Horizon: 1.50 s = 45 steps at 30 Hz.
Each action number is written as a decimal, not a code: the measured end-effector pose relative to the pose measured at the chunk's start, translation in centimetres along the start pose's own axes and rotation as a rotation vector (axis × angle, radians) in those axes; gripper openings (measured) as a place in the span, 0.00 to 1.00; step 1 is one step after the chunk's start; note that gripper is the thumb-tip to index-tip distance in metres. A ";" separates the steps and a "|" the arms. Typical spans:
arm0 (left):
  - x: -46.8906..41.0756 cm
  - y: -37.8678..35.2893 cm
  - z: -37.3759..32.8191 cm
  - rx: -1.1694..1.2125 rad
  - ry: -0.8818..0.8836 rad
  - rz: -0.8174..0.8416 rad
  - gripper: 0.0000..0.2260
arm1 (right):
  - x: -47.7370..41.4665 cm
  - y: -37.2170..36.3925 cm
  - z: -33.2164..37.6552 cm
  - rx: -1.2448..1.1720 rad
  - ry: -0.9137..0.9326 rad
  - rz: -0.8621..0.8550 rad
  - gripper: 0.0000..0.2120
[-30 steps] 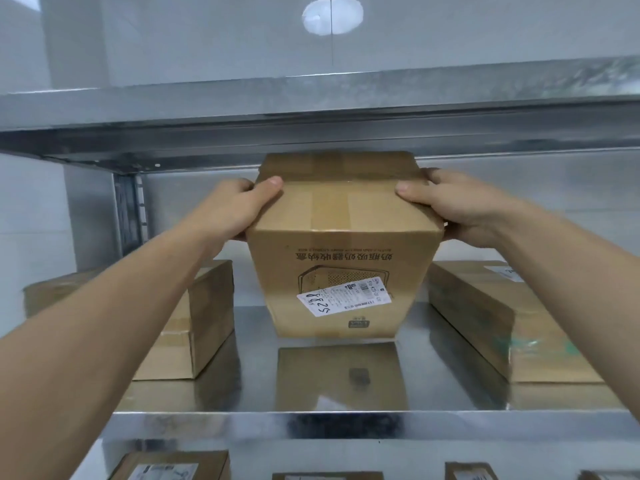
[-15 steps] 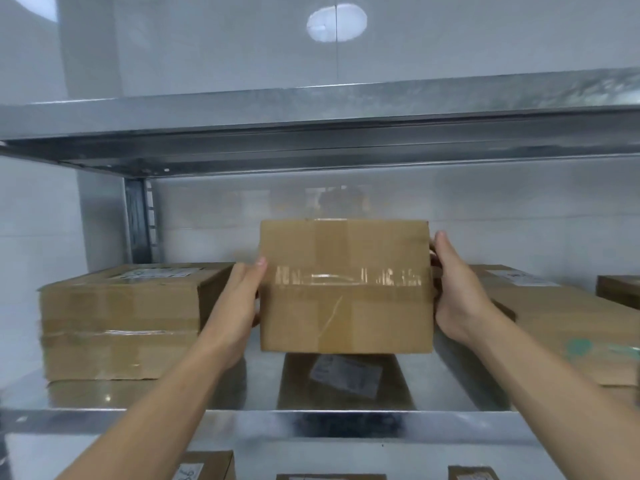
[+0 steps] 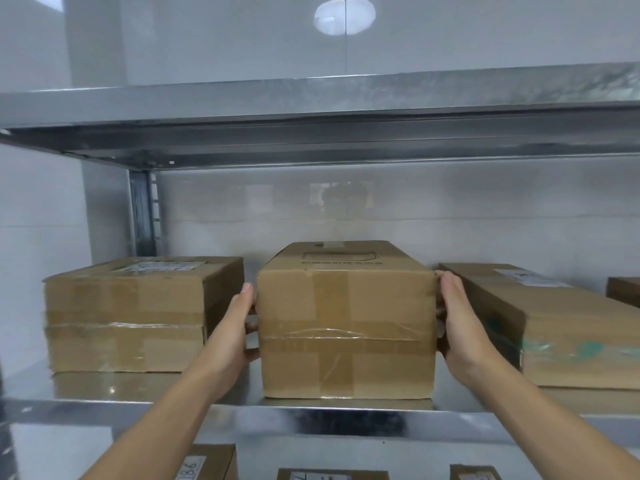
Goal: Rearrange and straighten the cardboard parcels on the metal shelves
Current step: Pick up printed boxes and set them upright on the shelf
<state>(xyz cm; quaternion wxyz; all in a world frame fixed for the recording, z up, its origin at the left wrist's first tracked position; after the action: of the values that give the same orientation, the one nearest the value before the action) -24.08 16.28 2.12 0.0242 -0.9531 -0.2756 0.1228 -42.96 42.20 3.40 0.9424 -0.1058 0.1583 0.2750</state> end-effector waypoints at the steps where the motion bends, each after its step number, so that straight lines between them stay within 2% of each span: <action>1: -0.4 0.2 -0.5 -0.003 0.034 -0.002 0.21 | -0.2 0.2 0.3 0.007 -0.012 -0.010 0.20; 5: -2.7 0.6 -3.0 -0.103 0.182 0.055 0.20 | -2.5 0.8 1.8 0.065 -0.184 -0.009 0.26; 10: -6.5 -0.7 -6.1 -0.426 0.302 0.152 0.28 | -5.0 -0.6 2.9 0.180 -0.497 0.171 0.28; 14: -8.3 -1.5 -6.7 -0.666 0.376 0.194 0.20 | -6.3 -1.3 2.4 0.331 -0.628 0.277 0.32; 17: -8.8 -1.6 -6.6 -0.726 0.412 0.217 0.18 | -6.5 -1.5 2.2 0.433 -0.670 0.323 0.26; 26: -9.8 -1.6 -5.7 -0.696 0.436 0.189 0.16 | -6.9 -2.2 3.1 0.530 -0.638 0.314 0.14; 36: -7.9 -2.3 -7.2 -0.721 0.348 0.162 0.16 | -6.5 -2.2 3.7 0.475 -0.530 0.302 0.19; 41: -7.6 -2.6 -9.1 -0.682 0.175 0.098 0.12 | -6.8 -1.7 5.3 0.387 -0.333 0.230 0.17; 43: -7.5 -2.6 -9.0 -0.596 0.122 0.073 0.13 | -6.7 -2.0 5.9 0.315 -0.223 0.227 0.11; 45: -7.1 -2.6 -8.5 -0.519 0.088 0.064 0.15 | -6.4 -2.1 6.2 0.238 -0.155 0.207 0.11</action>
<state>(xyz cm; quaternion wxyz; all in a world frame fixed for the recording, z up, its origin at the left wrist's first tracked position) -29.14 14.95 12.22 -0.2129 -0.9401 -0.2661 0.0070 -45.40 39.16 11.67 0.9243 0.0451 0.1265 0.3572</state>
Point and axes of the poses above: each hand's wrist, its own x-axis away from the middle knuckle, its own y-axis out of the back of the hand, z = x × y, the point moved 9 cm from there along -x, towards the middle knuckle, and after that the axes turned 9 degrees about z, right-handed, at the moved point
